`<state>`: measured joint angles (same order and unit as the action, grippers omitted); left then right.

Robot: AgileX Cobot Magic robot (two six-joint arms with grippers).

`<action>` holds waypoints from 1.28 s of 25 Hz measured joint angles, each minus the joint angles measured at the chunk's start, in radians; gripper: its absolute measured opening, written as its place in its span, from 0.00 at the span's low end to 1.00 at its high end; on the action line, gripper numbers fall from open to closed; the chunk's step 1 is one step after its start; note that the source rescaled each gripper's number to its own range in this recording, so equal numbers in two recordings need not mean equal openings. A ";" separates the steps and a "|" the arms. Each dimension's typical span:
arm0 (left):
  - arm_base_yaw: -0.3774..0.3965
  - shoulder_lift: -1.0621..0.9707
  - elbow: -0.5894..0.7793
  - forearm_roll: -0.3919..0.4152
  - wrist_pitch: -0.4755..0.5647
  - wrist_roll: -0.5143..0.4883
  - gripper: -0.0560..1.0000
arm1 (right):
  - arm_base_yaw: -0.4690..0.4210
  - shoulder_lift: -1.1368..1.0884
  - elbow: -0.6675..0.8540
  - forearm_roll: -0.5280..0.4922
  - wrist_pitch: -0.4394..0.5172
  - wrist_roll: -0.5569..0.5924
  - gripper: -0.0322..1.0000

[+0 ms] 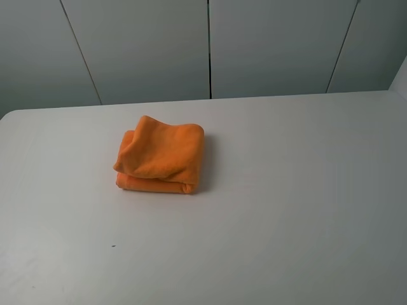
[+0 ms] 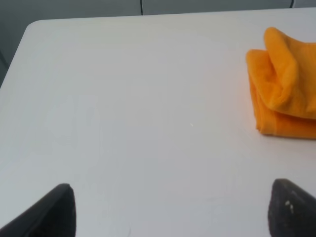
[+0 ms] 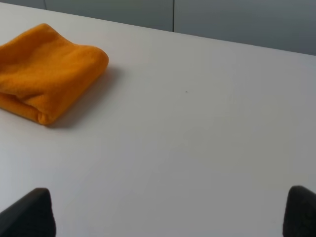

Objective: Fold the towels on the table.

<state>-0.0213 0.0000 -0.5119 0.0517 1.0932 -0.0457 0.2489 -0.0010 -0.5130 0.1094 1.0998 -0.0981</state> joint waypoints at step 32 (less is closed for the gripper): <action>0.000 0.000 0.000 -0.001 -0.003 0.003 0.99 | -0.237 0.000 0.000 -0.041 -0.002 -0.023 1.00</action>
<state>-0.0213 0.0000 -0.5119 0.0508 1.0901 -0.0429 0.0118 -0.0010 -0.5130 0.0683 1.0982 -0.1213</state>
